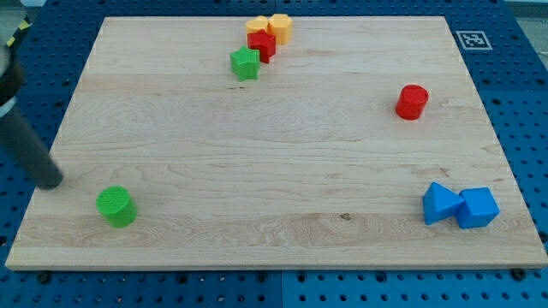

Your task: Push the green circle to the center

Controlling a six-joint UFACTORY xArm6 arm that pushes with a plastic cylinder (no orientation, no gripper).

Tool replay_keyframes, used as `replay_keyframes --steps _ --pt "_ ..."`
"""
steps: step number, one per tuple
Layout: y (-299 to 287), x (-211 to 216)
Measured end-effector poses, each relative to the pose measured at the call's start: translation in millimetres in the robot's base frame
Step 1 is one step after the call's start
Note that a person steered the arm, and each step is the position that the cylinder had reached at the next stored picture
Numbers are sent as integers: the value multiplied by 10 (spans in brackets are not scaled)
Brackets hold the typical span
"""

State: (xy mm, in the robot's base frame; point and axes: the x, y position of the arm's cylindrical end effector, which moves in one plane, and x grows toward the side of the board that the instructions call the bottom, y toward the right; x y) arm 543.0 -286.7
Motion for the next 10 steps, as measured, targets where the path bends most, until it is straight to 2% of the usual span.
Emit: replay_keyframes --steps 1,2,3,8,10 --pt "28 73" --pt "600 115" --pt "848 157" --pt "851 260" --pt "1430 260"
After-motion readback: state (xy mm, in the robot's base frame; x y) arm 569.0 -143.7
